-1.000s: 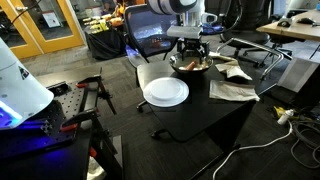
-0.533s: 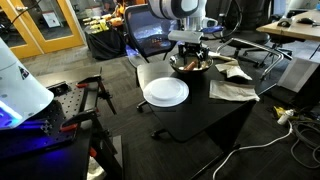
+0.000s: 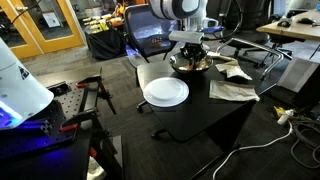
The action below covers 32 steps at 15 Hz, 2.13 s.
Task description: Pick up the pen from the bowl and put it on the table.
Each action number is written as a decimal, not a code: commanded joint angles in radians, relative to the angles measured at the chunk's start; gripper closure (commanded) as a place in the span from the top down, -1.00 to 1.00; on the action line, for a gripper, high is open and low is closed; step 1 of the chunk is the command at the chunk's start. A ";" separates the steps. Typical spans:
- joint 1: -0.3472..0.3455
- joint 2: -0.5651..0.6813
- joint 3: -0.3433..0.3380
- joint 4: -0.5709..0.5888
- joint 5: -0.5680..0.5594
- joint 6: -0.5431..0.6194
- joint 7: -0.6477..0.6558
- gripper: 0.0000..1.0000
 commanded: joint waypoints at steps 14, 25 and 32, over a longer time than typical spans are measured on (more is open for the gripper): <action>0.023 -0.320 -0.013 -0.245 0.030 0.056 0.086 -0.91; 0.105 -0.558 0.012 -0.580 0.027 0.139 0.186 -0.91; 0.176 -0.595 0.023 -0.719 -0.008 0.276 0.281 -0.91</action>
